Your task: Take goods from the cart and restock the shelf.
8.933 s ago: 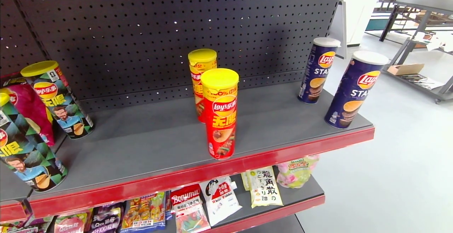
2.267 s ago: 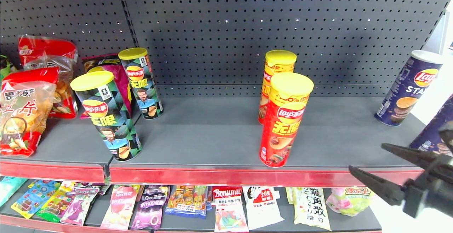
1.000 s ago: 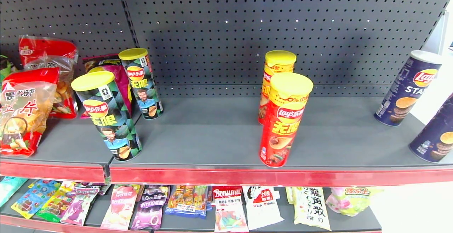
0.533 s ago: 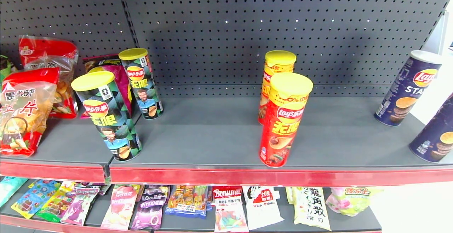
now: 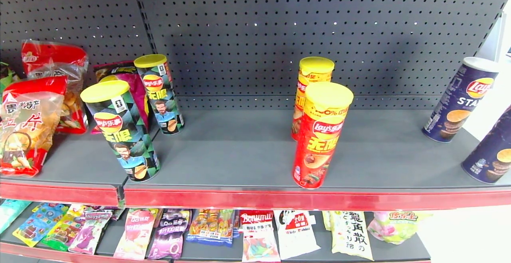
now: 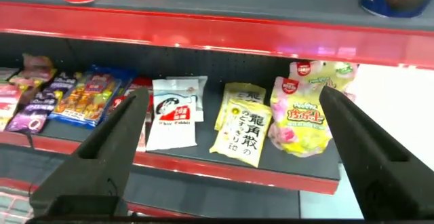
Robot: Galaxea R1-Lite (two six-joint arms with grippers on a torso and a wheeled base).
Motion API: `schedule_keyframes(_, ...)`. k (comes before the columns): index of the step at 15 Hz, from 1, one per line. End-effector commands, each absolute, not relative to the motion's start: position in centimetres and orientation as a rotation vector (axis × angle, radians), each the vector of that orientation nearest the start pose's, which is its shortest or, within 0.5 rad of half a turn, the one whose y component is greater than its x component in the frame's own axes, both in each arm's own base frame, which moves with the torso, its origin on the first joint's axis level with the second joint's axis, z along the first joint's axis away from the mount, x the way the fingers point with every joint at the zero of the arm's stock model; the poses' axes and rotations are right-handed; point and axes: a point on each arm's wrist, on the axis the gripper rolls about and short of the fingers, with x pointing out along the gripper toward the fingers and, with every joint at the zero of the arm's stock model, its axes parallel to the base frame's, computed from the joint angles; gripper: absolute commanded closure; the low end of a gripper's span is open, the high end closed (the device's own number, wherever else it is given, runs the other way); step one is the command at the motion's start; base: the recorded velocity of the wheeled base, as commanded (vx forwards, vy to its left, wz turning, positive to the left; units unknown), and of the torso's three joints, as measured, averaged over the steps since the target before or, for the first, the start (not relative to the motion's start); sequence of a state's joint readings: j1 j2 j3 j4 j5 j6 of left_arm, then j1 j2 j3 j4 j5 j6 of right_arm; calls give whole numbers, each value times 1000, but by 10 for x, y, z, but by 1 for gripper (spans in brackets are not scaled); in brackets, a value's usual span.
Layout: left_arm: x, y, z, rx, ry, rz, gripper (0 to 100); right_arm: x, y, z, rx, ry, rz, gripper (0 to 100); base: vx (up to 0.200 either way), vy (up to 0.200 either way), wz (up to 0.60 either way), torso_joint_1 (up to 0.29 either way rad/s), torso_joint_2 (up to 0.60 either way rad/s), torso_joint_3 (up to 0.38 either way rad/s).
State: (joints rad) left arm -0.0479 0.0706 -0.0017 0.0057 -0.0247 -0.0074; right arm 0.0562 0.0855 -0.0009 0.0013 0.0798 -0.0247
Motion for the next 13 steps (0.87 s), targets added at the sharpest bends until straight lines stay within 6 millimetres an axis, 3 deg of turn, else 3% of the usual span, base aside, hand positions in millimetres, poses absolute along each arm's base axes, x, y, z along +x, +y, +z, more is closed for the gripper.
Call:
schedule_keyframes(1, -17, 0, 77, -7, 77, -72, 0, -16, 1, 78, -33, 82, 138, 0, 0, 0, 0, 0, 0, 0)
schedule_keyframes(13, -18, 0, 77, -7, 75, -72, 0, -23, 2, 75, 12, 5, 69, 0, 0, 0, 0, 0, 0, 0)
